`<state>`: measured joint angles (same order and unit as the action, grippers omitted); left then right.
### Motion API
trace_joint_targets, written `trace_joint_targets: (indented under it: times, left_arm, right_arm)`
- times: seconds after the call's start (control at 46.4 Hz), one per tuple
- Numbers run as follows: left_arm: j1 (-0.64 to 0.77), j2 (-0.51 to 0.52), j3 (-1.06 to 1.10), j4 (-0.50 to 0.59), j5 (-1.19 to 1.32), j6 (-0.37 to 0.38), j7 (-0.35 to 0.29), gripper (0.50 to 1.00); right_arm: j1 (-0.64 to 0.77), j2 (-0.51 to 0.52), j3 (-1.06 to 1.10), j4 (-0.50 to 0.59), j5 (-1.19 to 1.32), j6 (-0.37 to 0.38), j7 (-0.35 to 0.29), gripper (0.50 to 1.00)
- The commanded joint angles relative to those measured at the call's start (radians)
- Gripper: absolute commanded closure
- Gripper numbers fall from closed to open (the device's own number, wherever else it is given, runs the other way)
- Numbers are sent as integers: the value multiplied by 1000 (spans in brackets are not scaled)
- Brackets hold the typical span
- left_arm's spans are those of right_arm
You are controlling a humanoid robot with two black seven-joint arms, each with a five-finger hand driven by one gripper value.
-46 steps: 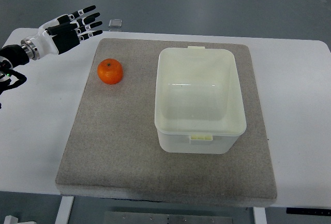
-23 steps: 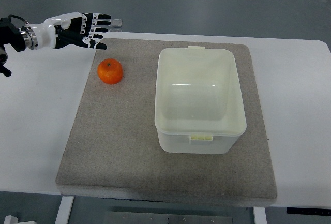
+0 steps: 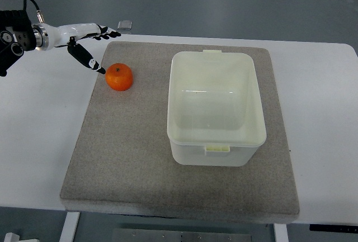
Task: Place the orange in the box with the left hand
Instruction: 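Lower the left hand over the orange and curl fingers around it, then close the left hand fingers to grip the orange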
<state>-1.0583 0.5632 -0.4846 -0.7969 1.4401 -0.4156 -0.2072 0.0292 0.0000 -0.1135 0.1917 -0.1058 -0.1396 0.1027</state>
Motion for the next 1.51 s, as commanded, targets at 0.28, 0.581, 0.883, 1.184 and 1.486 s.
trace_joint_targets:
  times: [0.28, 0.581, 0.883, 1.184, 1.486]
  left_arm:
    - [-49, -69, 156, -8, 85, 54, 0, 510]
    - [-49, -83, 161, -8, 132, 54, 0, 527]
    - [-58, -85, 199, -10, 158, 54, 2, 581]
    - [-58, -83, 227, -48, 164, 50, 3, 681]
    - [-71, -82, 232, -47, 172, 52, 3, 681]
  right_arm:
    - [0, 0, 0, 0, 0, 0, 0, 556]
    - [0, 0, 0, 0, 0, 0, 0, 556]
    - [0, 0, 0, 0, 0, 0, 0, 556]
    - [0, 0, 0, 0, 0, 0, 0, 556]
    - [0, 0, 0, 0, 0, 0, 0, 556]
